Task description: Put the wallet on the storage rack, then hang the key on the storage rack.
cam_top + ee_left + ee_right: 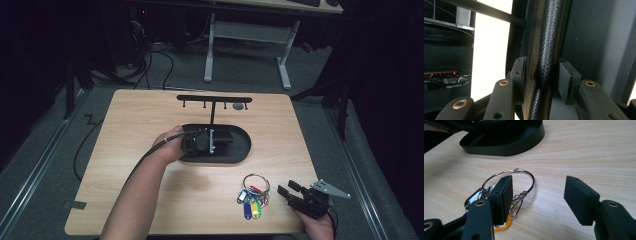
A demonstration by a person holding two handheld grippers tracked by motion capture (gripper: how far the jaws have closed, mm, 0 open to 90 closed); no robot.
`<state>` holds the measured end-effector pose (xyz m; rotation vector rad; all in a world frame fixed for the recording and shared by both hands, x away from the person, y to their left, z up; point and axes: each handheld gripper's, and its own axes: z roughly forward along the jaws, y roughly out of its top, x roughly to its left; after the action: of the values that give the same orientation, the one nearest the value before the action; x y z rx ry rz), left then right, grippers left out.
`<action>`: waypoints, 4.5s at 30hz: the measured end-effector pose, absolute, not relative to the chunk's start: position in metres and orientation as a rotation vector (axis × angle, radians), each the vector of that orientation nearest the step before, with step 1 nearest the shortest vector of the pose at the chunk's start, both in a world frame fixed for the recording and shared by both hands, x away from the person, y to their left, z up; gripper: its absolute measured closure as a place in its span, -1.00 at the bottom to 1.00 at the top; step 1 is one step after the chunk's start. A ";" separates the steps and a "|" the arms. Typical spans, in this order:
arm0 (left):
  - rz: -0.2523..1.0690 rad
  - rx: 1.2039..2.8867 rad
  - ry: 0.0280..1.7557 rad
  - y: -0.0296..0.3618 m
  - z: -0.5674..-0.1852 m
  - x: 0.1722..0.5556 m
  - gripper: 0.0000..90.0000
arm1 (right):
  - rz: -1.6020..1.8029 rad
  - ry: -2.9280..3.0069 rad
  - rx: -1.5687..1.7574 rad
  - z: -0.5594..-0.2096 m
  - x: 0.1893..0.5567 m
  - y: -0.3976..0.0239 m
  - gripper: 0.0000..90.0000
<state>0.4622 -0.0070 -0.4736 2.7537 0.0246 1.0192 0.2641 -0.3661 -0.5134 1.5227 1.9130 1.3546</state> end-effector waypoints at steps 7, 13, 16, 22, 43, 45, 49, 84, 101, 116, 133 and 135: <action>1.006 2.759 0.039 -0.007 -0.471 0.458 0.33 | 1.354 1.915 1.518 -0.514 0.265 -0.367 -0.09; 0.995 2.698 0.052 -0.006 -0.457 0.446 0.31 | 1.357 1.916 1.517 -0.513 0.264 -0.366 -0.09; 0.964 2.662 0.097 -0.004 -0.447 0.440 0.31 | 1.350 1.924 1.508 -0.513 0.265 -0.364 -0.09; 0.882 2.639 0.177 0.008 -0.446 0.430 0.29 | 1.330 1.937 1.500 -0.513 0.265 -0.362 -0.09; 0.633 2.388 0.597 0.097 -0.466 0.378 0.23 | 1.305 1.959 1.500 -0.516 0.265 -0.359 -0.09; 0.639 2.360 0.636 0.107 -0.473 0.371 0.21 | 1.304 1.959 1.498 -0.516 0.265 -0.359 -0.09; 0.510 2.309 0.721 0.122 -0.487 0.355 0.03 | 1.301 1.961 1.496 -0.516 0.265 -0.359 -0.09; 0.443 2.085 0.864 0.185 -0.519 0.292 -0.31 | 0.946 2.086 1.422 -0.508 0.277 -0.330 -0.06; 0.502 2.100 0.810 0.181 -0.516 0.287 -0.30 | 0.744 2.240 1.500 -0.487 0.291 -0.332 -0.08; 0.515 2.084 0.793 0.184 -0.517 0.284 -0.30 | 0.595 2.361 1.525 -0.472 0.310 -0.324 -0.12; 0.517 2.059 0.778 0.187 -0.515 0.279 -0.33 | 0.290 2.549 1.442 -0.450 0.328 -0.288 -0.14; 0.510 2.058 0.781 0.187 -0.515 0.278 -0.33 | 0.266 2.571 1.431 -0.447 0.329 -0.282 -0.14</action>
<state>0.2781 0.1871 -0.5151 2.0582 0.7806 0.5096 0.3292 -0.2823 -0.4467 1.4312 2.5711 0.2658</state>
